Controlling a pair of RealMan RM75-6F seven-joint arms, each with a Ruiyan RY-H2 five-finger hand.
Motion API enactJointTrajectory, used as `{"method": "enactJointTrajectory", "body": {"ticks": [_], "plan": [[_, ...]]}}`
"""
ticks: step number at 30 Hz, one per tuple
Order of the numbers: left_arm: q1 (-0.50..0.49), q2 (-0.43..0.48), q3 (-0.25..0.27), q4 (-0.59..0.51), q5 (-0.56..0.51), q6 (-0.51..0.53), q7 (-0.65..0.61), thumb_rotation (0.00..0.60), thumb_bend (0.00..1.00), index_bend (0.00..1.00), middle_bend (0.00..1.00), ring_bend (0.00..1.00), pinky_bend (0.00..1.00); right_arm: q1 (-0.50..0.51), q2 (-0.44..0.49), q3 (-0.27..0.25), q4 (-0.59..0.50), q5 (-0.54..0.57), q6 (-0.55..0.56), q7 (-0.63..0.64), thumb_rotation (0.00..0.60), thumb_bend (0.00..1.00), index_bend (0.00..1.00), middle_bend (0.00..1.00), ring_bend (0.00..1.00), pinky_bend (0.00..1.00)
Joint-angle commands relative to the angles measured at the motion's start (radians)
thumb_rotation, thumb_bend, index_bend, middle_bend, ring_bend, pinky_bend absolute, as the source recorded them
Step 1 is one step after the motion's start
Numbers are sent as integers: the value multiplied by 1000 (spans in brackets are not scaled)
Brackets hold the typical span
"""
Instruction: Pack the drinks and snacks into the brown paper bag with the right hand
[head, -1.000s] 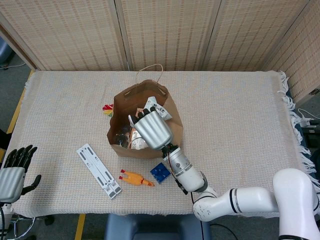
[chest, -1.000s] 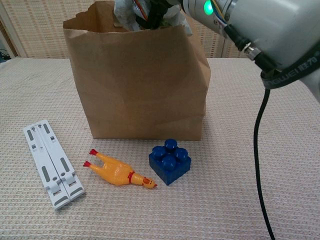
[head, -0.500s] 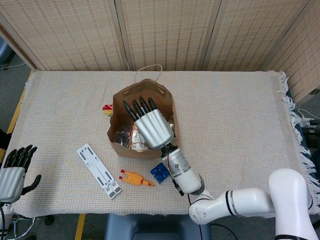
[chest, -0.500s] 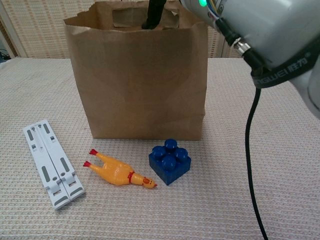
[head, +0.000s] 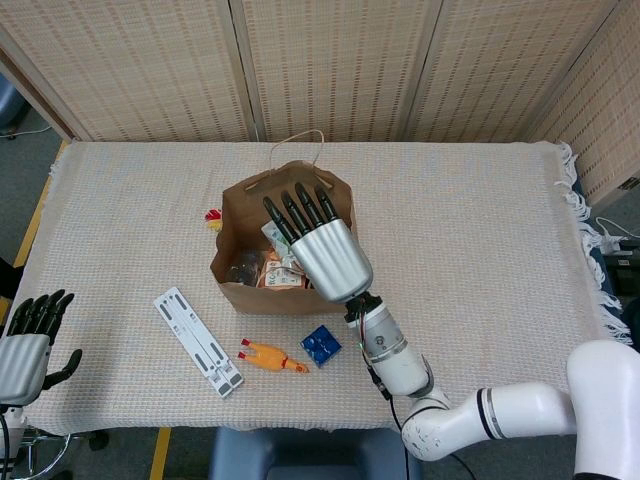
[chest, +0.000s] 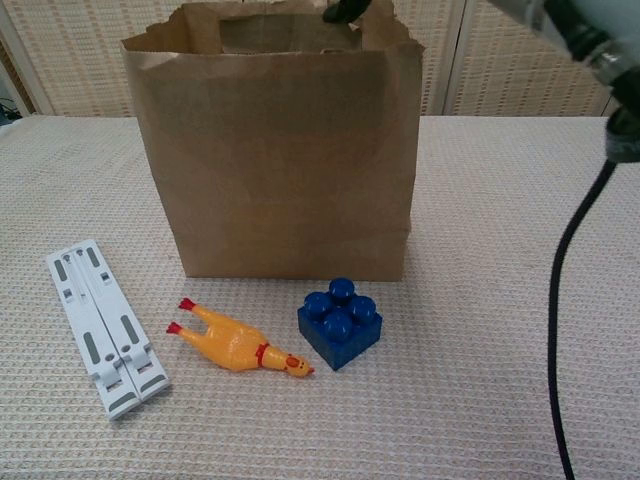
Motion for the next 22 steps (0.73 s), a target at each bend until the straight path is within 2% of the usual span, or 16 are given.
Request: {"method": "enactJointTrajectory", "body": {"ticks": [1, 4, 7, 9, 12, 16, 19, 22], "plan": [[0, -1, 0, -1, 0, 2, 5, 600, 358, 27, 0, 0, 0, -205, 197, -188, -151, -182, 126, 125, 600, 89, 0, 74, 3, 105], [1, -4, -1, -3, -2, 5, 14, 600, 356, 26, 0, 0, 0, -325, 278, -299, -165, -257, 172, 248, 600, 89, 0, 26, 0, 68], [3, -7, -2, -4, -4, 8, 21, 600, 357, 27, 0, 0, 0, -439, 323, -406, -131, -320, 207, 372, 600, 85, 0, 0, 0, 41], [4, -7, -2, -6, -5, 9, 23, 600, 357, 27, 0, 0, 0, -514, 333, -466, -76, -365, 234, 456, 600, 80, 0, 0, 0, 29], [4, -7, -2, -6, -6, 9, 26, 600, 357, 27, 0, 0, 0, -612, 315, -517, 34, -414, 280, 569, 600, 69, 0, 0, 0, 5], [4, -8, -4, -8, -9, 9, 32, 600, 357, 26, 0, 0, 0, -707, 284, -541, 163, -415, 294, 672, 600, 62, 0, 0, 0, 0], [5, -9, -3, -9, -8, 10, 33, 600, 358, 26, 0, 0, 0, -753, 259, -534, 253, -392, 273, 743, 600, 60, 0, 0, 0, 0], [5, -8, -3, -10, -8, 11, 36, 600, 357, 25, 0, 0, 0, -772, 260, -520, 273, -371, 234, 775, 600, 60, 0, 0, 0, 0]]}}
